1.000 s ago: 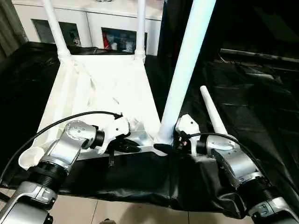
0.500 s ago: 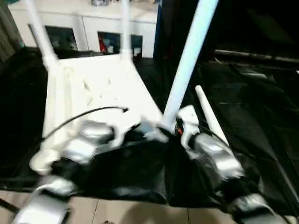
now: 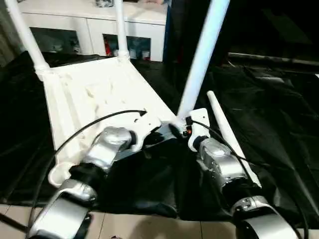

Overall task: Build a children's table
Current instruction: Rotate leg to tighten

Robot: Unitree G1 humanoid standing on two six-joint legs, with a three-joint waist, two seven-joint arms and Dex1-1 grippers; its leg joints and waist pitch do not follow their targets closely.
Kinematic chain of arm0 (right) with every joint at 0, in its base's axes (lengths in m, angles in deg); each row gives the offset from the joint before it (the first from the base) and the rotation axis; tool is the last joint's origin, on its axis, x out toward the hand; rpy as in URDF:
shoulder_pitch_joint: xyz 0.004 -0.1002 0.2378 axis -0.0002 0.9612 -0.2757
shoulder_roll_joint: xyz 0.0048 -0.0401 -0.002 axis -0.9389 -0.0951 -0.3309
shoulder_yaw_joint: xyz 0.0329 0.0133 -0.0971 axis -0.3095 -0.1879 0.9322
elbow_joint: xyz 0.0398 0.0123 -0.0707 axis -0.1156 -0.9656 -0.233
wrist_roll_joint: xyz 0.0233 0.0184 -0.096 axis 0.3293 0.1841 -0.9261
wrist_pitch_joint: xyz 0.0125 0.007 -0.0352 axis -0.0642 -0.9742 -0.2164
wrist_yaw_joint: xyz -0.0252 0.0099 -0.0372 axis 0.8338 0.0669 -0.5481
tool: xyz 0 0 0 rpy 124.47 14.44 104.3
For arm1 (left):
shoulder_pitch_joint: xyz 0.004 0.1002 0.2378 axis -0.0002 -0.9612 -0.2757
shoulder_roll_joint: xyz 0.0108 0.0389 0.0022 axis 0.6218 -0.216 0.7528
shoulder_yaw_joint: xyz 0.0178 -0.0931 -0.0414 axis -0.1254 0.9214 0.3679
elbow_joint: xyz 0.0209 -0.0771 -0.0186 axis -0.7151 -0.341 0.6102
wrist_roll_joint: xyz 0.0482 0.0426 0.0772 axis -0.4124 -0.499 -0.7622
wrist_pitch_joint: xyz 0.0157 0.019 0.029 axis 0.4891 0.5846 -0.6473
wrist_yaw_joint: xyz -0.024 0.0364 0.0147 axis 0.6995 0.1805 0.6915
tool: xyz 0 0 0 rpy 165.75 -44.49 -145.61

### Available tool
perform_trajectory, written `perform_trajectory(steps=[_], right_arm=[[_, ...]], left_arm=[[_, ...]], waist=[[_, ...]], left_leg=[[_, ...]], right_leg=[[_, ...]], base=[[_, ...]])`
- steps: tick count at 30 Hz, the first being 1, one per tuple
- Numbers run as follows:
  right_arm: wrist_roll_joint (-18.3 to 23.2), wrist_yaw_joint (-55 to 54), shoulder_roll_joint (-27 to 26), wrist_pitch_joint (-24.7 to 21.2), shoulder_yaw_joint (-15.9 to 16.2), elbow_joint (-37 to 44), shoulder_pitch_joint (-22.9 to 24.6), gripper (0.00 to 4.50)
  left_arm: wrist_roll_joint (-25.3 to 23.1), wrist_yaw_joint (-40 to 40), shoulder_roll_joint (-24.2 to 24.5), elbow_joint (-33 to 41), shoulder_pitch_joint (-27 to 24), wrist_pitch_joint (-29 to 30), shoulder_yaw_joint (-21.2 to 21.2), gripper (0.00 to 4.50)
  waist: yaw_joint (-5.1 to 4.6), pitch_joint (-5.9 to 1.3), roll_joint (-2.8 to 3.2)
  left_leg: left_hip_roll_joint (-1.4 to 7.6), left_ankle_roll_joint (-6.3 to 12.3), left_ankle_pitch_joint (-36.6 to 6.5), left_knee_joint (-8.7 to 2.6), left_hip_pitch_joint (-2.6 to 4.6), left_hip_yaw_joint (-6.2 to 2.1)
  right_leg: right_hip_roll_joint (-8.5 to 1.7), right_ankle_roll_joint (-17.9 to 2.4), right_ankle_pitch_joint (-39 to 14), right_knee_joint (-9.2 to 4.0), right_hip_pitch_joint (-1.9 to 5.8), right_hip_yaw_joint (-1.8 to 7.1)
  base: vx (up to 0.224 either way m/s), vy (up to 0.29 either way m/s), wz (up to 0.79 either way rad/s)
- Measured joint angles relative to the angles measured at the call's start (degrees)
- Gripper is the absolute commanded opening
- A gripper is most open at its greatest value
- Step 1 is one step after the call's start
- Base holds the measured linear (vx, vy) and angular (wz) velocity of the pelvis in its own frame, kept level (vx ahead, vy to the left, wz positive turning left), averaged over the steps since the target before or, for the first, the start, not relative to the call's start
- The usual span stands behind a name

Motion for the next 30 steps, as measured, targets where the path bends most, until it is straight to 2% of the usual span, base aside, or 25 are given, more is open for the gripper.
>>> perform_trajectory(steps=[8, 14, 17, 19, 22, 23, 24, 30], right_arm=[[0.91, 20.58, 9.32, -0.50, 5.05, 10.28, 3.33, 3.86], [2.43, 30.56, 13.77, -3.73, 7.00, 15.64, 4.75, 3.86], [1.85, 31.22, 13.95, -3.63, 7.73, 15.57, 4.72, 3.86], [1.64, 30.83, 13.40, -3.63, 7.78, 15.16, 4.70, 3.59], [1.65, 30.39, 12.42, -3.70, 7.99, 14.86, 4.70, 3.46], [1.65, 30.36, 12.22, -3.79, 8.10, 14.88, 4.70, 3.17], [1.65, 30.36, 12.16, -3.87, 8.11, 14.88, 4.70, 3.08], [1.65, 30.39, 12.13, -4.02, 8.14, 14.91, 4.70, 2.79]], left_arm=[[2.89, 12.71, 6.66, 5.17, -3.76, -3.91, 0.25, 0.00], [4.62, 18.27, 9.35, 7.66, -5.72, -4.41, 0.38, 0.00], [4.62, 18.86, 9.55, 8.17, -6.08, -4.23, 0.39, 0.00], [4.63, 18.88, 9.55, 8.18, -6.09, -4.15, 0.42, 0.00], [4.69, 18.96, 9.54, 8.37, -6.13, -4.04, 0.41, 0.00], [4.69, 18.95, 9.55, 8.66, -6.22, -3.76, 0.40, 0.00], [4.69, 18.95, 9.55, 8.87, -6.30, -3.52, 0.41, 0.00], [4.70, 19.02, 9.68, 9.20, -6.51, -3.28, 0.53, 0.00]], waist=[[0.43, 0.01, 0.04], [0.42, 0.05, -0.04], [0.40, 0.05, -0.05], [0.33, 0.05, -0.05], [0.37, 0.07, -0.10], [0.38, 0.07, -0.12], [0.38, 0.07, -0.12], [0.35, 0.07, -0.12]], left_leg=[[-0.01, 0.28, -0.16, 0.09, -0.56, 0.12], [-0.02, 0.52, -0.32, 0.31, -0.65, 0.16], [-0.01, 0.51, -0.31, 0.32, -0.61, 0.16], [-0.01, 0.50, -0.31, 0.32, -0.60, 0.16], [-0.01, 0.50, -0.31, 0.31, -0.62, 0.17], [-0.01, 0.51, -0.31, 0.31, -0.62, 0.17], [-0.01, 0.51, -0.31, 0.31, -0.62, 0.17], [-0.01, 0.51, -0.31, 0.31, -0.62, 0.18]], right_leg=[[-0.01, 0.03, -0.06, -0.52, -0.11, -0.13], [-0.06, 0.03, -0.06, -0.58, -0.12, -0.10], [-0.06, 0.03, -0.06, -0.54, -0.10, -0.11], [-0.06, 0.03, -0.06, -0.53, -0.10, -0.10], [-0.06, 0.03, -0.06, -0.53, -0.10, -0.11], [-0.06, 0.03, -0.06, -0.54, -0.10, -0.11], [-0.06, 0.03, -0.06, -0.54, -0.10, -0.10], [-0.06, 0.03, -0.06, -0.54, -0.10, -0.10]], base=[[0.000, 0.000, 0.00], [0.000, 0.000, 0.00], [0.000, 0.000, 0.00], [0.000, 0.000, 0.00], [0.000, 0.000, 0.00], [0.000, 0.000, 0.00], [0.000, 0.000, 0.00], [0.000, 0.000, 0.00]])
